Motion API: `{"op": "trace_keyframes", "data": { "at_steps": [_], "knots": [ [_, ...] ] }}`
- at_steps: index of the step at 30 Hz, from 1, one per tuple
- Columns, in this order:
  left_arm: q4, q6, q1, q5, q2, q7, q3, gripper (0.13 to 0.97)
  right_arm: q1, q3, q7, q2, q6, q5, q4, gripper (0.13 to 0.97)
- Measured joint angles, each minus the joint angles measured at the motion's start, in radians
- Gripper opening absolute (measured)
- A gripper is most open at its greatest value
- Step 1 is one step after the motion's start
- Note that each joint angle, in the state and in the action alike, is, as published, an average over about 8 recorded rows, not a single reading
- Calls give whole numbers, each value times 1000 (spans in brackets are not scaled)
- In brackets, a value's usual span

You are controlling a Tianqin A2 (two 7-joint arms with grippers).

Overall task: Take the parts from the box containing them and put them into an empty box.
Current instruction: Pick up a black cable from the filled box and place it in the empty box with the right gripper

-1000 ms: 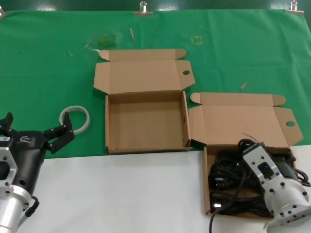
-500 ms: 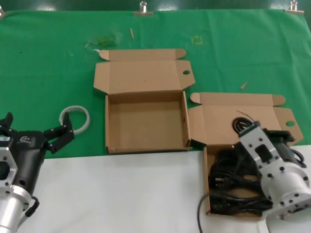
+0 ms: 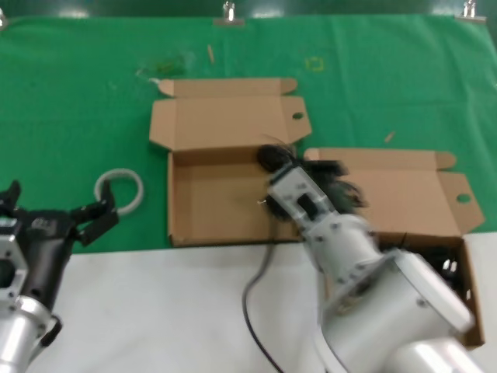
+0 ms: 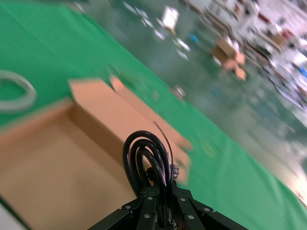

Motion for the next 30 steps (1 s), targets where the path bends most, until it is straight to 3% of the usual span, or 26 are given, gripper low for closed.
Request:
{"op": "trace_keyframes", "data": {
  "at_steps": [13, 20, 30],
  "knots": [
    [0, 0, 0, 0, 0, 0, 0, 965, 272, -309, 275, 4, -204, 0, -327, 169],
    [0, 0, 0, 0, 0, 0, 0, 965, 316, -357, 351, 6, -258, 0, -407, 169],
    [0, 0, 0, 0, 0, 0, 0, 965, 319, -361, 373, 7, -273, 0, -422, 184]
  ]
}}
